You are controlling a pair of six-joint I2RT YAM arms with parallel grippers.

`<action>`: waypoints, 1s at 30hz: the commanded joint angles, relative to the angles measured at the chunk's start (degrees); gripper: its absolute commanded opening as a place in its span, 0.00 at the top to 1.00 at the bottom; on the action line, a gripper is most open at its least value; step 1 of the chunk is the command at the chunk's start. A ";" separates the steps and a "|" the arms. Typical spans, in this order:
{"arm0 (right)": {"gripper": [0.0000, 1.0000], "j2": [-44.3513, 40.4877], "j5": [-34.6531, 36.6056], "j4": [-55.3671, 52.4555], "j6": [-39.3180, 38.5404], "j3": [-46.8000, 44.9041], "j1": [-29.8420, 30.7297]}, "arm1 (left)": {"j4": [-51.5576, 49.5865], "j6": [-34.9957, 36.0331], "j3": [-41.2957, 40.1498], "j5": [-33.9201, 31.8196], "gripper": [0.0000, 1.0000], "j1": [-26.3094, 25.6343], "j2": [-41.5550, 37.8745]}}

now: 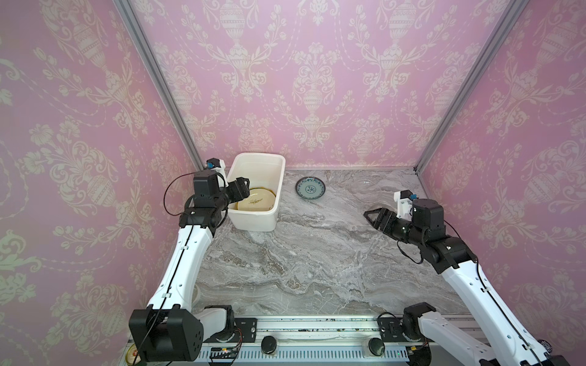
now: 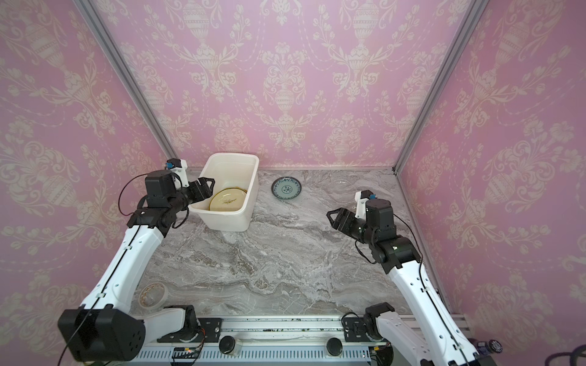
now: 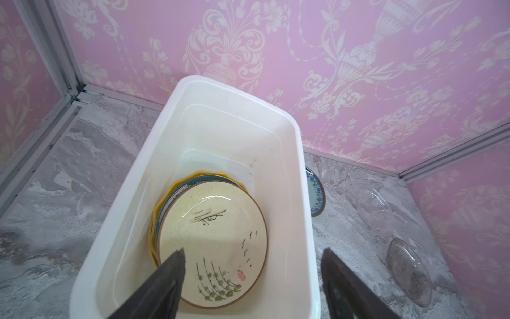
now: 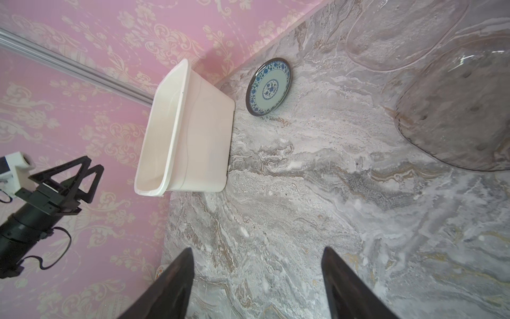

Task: Place the plates into the plastic bin on the countertop
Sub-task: Place the plate in the plastic bin, then pick up the plate from the top-center of the table.

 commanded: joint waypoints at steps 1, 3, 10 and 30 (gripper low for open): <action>0.27 1.31 2.00 7.34 5.80 0.56 -0.30 | 11.38 -3.61 -3.31 8.52 0.18 -0.02 -2.60; 0.27 2.66 2.00 10.72 8.22 -0.04 -0.29 | 13.34 -3.82 -4.84 10.93 0.17 -0.79 -3.67; 0.29 10.89 2.08 23.77 14.84 -1.94 -0.27 | 10.39 7.19 -4.41 12.73 0.01 -11.34 -4.42; 0.33 62.36 -4.73 40.85 14.86 25.92 0.89 | -3.63 33.55 3.49 -7.95 0.01 -26.77 5.42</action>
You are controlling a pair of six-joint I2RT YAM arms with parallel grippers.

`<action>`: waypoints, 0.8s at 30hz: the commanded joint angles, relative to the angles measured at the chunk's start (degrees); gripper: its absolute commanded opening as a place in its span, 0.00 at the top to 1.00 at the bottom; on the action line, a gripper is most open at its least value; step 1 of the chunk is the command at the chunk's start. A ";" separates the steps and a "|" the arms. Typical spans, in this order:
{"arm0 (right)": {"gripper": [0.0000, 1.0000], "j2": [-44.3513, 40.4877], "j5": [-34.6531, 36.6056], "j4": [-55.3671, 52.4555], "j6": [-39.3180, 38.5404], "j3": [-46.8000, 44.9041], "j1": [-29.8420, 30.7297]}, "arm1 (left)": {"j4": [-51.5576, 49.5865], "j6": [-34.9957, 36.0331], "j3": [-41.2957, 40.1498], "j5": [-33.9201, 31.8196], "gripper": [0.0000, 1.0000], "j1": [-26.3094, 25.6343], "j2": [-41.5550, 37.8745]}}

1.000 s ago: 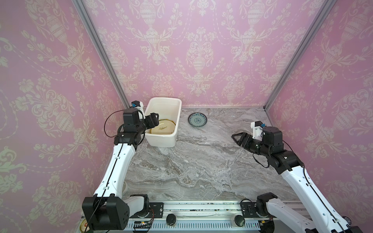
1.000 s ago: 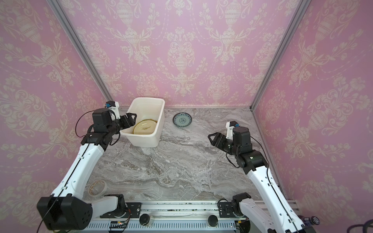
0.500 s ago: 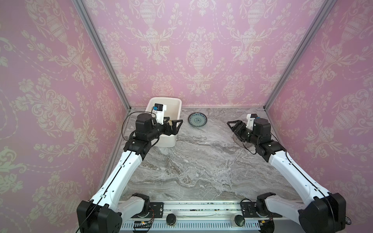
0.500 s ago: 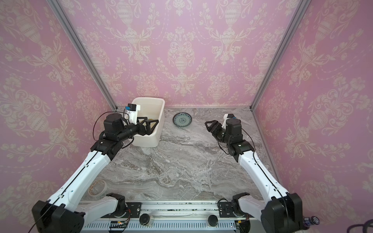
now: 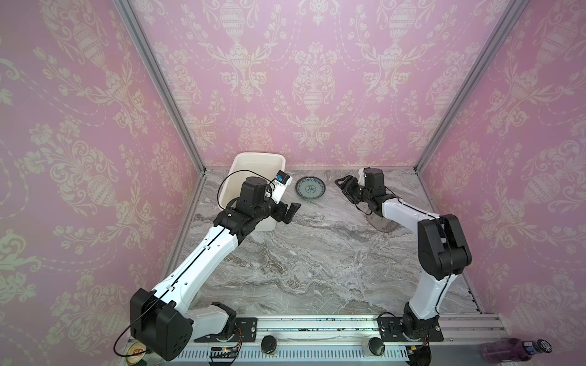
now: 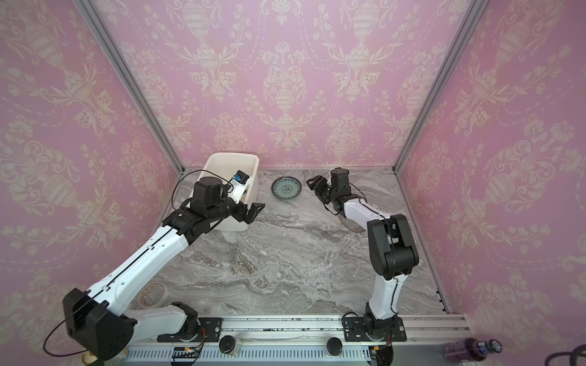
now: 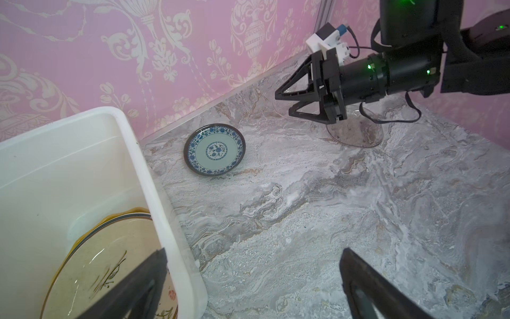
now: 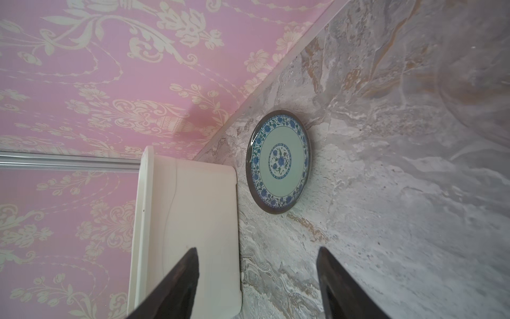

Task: Place the plates into the plastic bin on the countertop
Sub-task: Pick up the plate from the top-center of the table.

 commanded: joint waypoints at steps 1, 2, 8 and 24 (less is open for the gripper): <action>0.33 6.52 -1.54 2.47 0.29 5.90 0.84 | 1.24 3.69 1.13 -4.34 0.01 -0.36 1.33; 0.33 8.47 -1.42 2.59 0.29 7.43 1.06 | 2.02 3.32 1.12 -4.12 0.01 -0.41 1.80; 0.35 16.76 -0.76 3.65 0.66 13.02 2.26 | 5.11 0.14 1.41 -1.91 0.01 -0.41 4.86; 0.49 26.59 -1.67 1.75 1.59 19.08 4.53 | 9.38 -1.97 0.65 -0.05 0.01 -0.41 8.04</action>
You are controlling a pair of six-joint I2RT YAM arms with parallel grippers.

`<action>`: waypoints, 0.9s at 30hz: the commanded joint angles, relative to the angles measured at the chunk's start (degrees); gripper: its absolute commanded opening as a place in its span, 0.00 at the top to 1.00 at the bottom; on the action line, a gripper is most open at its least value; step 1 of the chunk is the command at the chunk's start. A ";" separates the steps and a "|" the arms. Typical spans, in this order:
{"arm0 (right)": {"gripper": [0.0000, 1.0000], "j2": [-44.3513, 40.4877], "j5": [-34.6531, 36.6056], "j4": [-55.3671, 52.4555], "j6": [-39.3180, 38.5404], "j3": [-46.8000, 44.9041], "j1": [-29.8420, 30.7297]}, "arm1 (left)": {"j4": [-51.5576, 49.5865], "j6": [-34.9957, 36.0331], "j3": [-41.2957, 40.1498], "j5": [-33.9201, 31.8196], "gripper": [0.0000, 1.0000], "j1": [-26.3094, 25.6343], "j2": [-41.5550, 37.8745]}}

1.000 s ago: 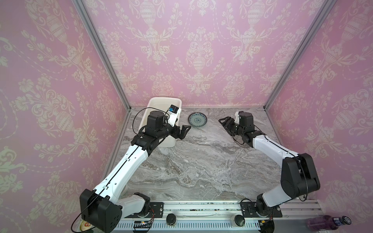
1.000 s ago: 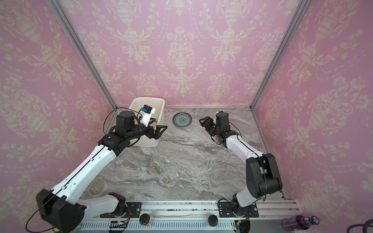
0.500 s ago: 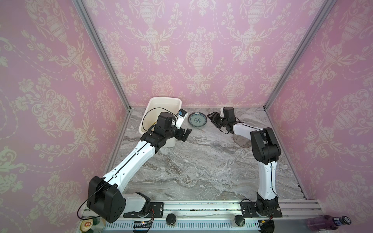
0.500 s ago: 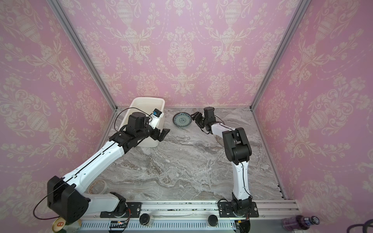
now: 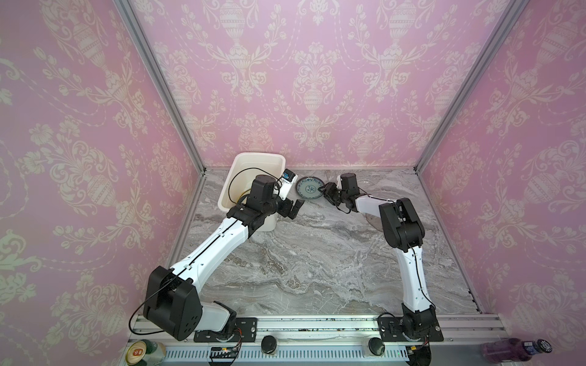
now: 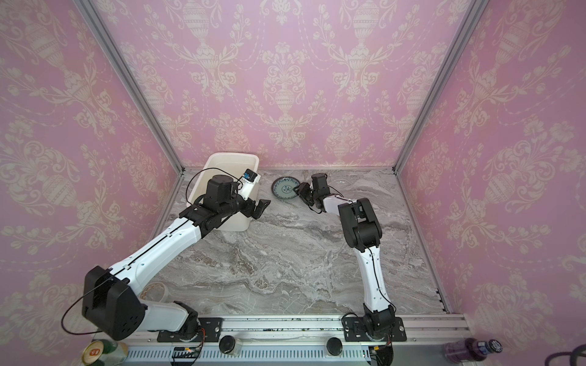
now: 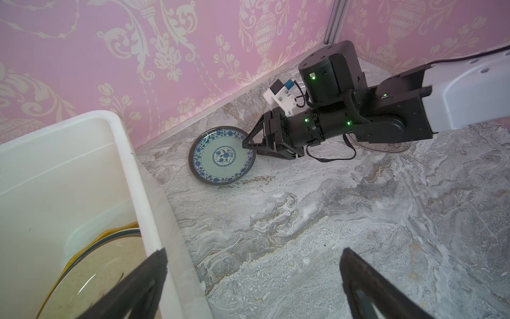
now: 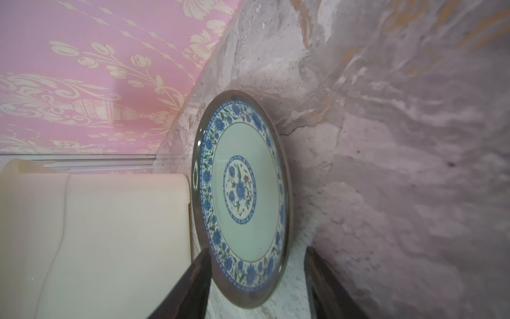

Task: Place the plates into the plastic bin on the countertop
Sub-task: Pick up the plate from the top-center of the table.

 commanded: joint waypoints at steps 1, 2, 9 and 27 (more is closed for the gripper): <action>0.51 2.20 -0.56 -0.64 1.23 1.86 0.79 | 1.34 -1.37 0.65 1.21 0.01 -0.17 0.58; 0.53 2.64 -0.55 -0.82 1.45 2.02 0.92 | 1.46 -1.34 0.66 1.23 0.01 -0.16 0.67; 0.70 4.72 -0.91 -1.24 3.65 2.09 1.32 | 1.50 -0.63 1.11 0.93 0.01 -0.17 0.96; 1.00 -0.29 -0.94 -1.93 2.91 -1.44 1.32 | 8.65 -5.31 -0.65 -15.86 0.01 -0.17 -5.74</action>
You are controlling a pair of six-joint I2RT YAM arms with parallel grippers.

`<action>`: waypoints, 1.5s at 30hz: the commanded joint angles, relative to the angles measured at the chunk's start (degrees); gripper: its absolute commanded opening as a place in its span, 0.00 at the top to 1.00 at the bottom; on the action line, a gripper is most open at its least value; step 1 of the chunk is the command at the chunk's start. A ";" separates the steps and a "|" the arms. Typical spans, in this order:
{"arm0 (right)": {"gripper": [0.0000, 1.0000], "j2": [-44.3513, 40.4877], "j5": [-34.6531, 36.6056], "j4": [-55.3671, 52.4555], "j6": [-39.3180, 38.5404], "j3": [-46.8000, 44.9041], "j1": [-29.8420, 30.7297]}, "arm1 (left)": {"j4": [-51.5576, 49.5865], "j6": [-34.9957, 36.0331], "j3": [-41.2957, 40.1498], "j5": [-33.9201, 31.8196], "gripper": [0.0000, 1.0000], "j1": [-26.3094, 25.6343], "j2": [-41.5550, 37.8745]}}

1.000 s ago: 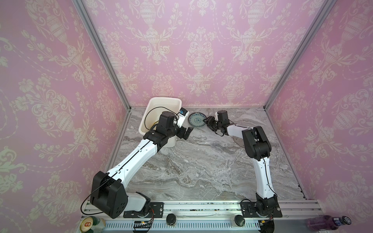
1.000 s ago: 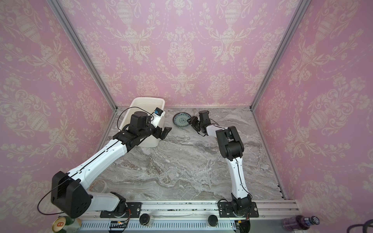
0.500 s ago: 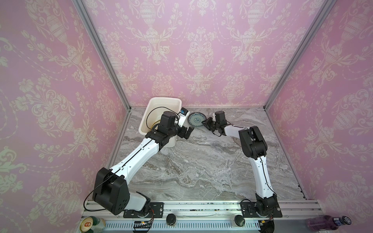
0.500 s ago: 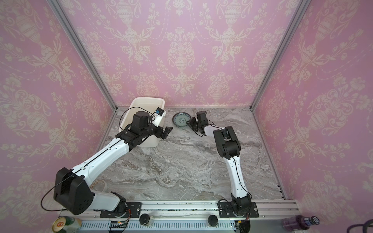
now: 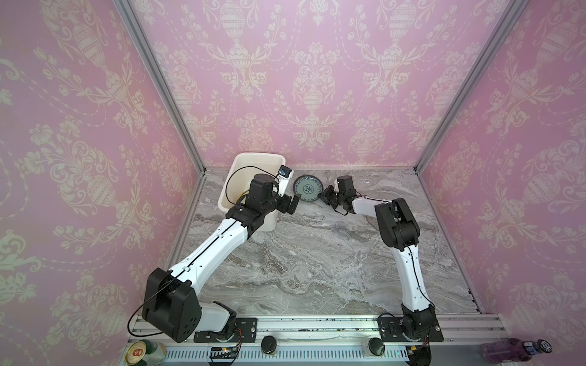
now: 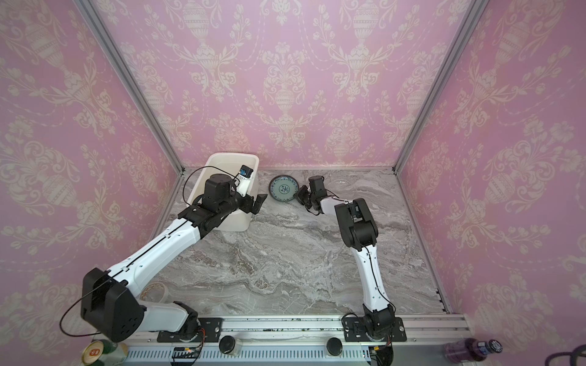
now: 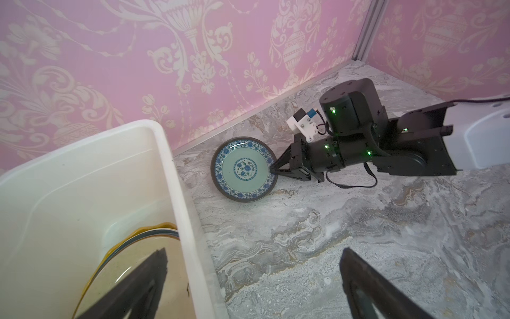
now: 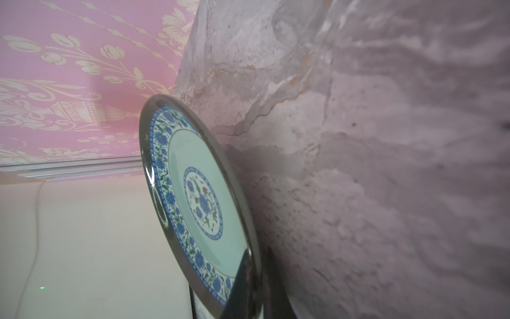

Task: Place the plates into the plastic bin on the countertop
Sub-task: Pick up the plate from the top-center of the table, then place the plate in the plastic bin.

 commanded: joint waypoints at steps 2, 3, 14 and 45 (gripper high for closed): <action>1.00 -4.53 -0.43 -1.73 -1.07 -3.36 0.45 | 5.11 -4.79 -0.45 -9.81 0.01 -0.17 -4.40; 1.00 -5.86 -0.33 -1.68 -1.12 -4.26 0.40 | 5.09 -4.99 -0.35 -10.02 0.01 -0.17 -5.04; 1.00 -26.43 0.80 -7.09 -3.74 -17.44 1.27 | -9.90 -13.06 5.30 -4.45 0.01 -0.17 -13.19; 1.00 -71.49 1.68 -42.96 -18.15 -24.61 14.94 | -44.03 -29.70 16.61 25.73 0.30 0.18 -7.07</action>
